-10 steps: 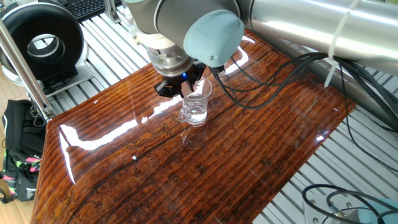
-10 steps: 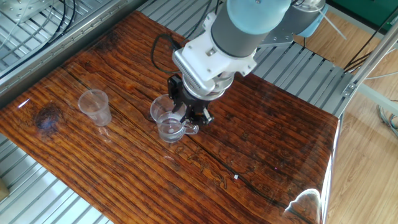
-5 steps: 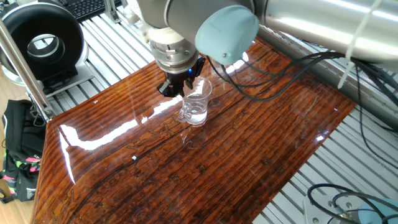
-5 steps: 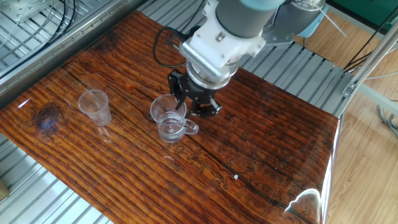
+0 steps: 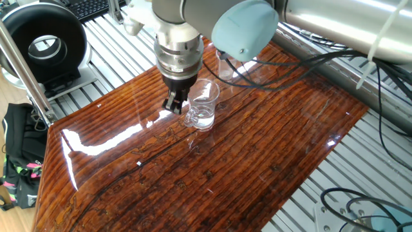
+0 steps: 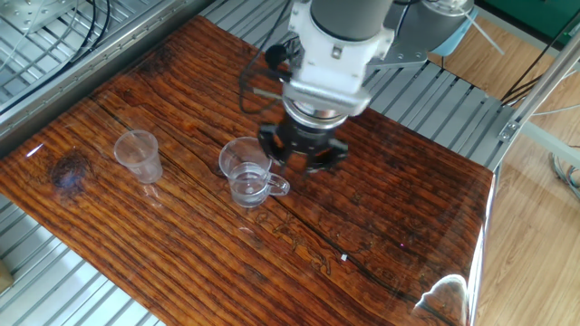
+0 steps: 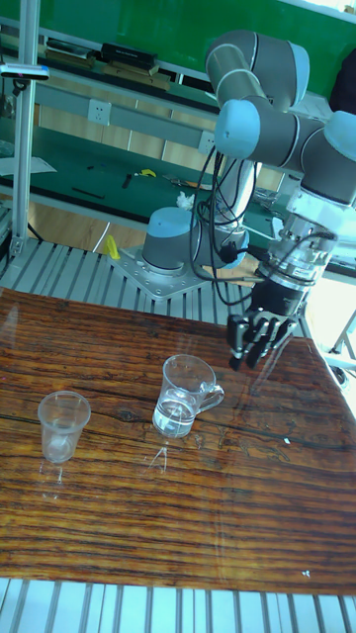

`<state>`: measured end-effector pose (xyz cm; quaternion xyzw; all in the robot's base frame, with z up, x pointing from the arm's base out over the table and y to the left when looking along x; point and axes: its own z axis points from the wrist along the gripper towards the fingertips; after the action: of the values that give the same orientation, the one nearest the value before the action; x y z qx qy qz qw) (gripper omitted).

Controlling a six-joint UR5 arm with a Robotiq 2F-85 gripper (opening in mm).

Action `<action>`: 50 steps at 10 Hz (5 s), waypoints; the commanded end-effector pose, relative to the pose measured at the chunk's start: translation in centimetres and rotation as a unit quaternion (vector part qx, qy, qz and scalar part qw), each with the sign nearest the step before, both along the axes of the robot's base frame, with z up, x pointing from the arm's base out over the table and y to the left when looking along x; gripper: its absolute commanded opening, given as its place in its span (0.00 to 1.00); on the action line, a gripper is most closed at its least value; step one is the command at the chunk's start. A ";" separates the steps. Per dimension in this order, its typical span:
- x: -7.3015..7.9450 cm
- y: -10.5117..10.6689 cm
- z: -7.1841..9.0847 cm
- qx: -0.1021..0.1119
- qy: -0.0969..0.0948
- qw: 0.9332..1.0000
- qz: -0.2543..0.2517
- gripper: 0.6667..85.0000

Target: Pour the water from one cup into another empty cup

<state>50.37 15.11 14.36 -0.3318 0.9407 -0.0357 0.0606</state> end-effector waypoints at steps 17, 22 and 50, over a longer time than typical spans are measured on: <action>0.5 0.9 -4.2 -0.057 0.038 0.922 0.380 0.40; -1.5 1.6 -4.7 -0.036 0.070 0.900 0.428 0.40; -1.0 -1.1 -9.0 -0.131 0.096 0.880 0.446 0.42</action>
<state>49.94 13.91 5.49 -0.7206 0.6831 -0.1011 -0.0620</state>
